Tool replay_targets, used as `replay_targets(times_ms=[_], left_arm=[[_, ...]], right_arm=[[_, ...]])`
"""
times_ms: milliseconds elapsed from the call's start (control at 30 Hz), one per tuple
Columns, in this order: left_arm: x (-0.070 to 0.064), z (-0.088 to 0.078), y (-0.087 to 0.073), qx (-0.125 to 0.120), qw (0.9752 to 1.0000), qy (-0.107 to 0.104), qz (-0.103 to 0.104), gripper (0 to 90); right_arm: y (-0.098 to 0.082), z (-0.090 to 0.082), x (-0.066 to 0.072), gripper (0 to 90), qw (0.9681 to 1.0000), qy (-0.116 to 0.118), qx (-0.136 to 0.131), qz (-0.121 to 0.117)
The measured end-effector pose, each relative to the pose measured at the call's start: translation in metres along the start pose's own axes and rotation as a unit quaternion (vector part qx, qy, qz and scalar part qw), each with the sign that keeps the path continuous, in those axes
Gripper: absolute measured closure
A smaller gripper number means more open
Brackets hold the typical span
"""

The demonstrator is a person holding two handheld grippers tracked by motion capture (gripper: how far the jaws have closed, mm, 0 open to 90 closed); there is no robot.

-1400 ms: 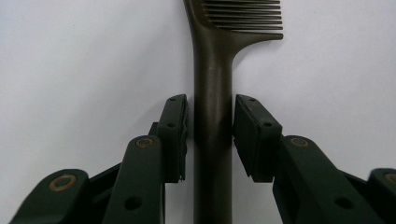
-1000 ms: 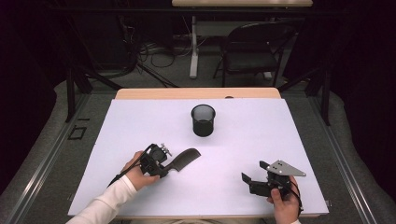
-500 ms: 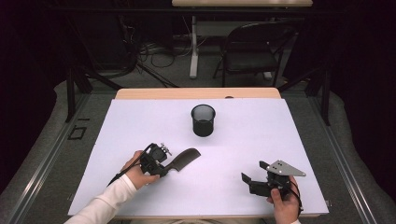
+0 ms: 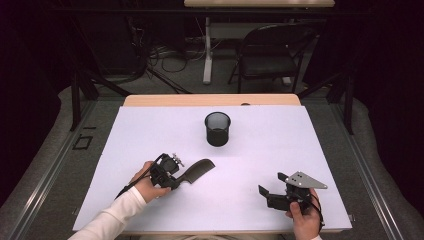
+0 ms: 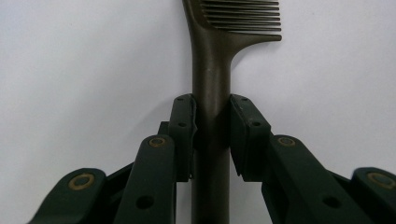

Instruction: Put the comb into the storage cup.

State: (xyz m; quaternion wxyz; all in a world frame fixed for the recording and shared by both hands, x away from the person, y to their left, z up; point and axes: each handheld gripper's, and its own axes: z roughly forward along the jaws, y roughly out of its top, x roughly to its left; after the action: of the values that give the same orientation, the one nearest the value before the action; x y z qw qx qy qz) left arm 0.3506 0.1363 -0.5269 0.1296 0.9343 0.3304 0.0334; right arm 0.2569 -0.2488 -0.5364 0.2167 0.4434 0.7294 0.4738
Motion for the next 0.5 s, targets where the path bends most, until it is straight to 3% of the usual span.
replay_targets(times_ms=[500], left_arm=[[0.0001,-0.0006,0.0001,0.0,1.0,0.001,0.001,72.6]], right_arm=[[-0.0002,0.0004,-0.0002,15.0,1.0,0.001,-0.001,0.0]])
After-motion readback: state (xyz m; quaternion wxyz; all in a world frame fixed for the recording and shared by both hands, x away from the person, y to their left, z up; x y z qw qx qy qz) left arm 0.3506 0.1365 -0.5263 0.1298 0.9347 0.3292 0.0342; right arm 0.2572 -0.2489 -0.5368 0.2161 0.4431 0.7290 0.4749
